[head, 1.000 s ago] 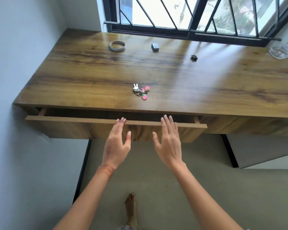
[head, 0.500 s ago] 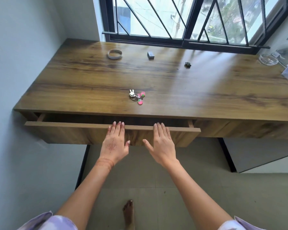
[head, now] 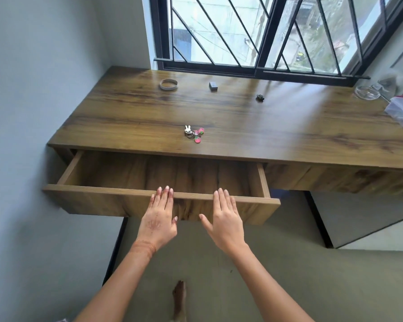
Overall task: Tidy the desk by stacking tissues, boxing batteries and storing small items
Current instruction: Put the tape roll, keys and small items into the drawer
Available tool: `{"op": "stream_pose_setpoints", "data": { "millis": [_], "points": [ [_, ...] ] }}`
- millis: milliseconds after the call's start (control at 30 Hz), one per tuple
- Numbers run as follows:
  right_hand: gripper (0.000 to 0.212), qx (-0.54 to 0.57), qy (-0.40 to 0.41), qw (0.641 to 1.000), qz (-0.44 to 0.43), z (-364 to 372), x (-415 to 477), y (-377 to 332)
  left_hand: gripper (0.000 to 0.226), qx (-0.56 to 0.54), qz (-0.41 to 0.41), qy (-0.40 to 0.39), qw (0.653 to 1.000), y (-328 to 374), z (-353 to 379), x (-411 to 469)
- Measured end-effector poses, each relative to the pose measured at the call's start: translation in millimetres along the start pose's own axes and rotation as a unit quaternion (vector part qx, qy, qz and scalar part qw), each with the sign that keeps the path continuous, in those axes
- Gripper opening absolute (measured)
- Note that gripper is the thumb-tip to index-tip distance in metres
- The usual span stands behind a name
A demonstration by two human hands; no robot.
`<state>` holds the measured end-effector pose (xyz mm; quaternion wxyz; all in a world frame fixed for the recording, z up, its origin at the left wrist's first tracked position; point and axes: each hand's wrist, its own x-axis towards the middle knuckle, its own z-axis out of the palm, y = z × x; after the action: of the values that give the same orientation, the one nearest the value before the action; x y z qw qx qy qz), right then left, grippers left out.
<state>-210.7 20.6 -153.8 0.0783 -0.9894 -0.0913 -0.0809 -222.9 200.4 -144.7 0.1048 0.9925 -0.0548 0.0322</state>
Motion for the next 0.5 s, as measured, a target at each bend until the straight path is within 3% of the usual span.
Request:
{"op": "stream_pose_setpoints", "data": {
  "millis": [500],
  "points": [
    [0.081,0.001,-0.028,1.0,0.012,-24.9,-79.6,-15.9,0.072,0.027,-0.014,-0.047,0.998,17.5,-15.9,-79.3]
  ]
}}
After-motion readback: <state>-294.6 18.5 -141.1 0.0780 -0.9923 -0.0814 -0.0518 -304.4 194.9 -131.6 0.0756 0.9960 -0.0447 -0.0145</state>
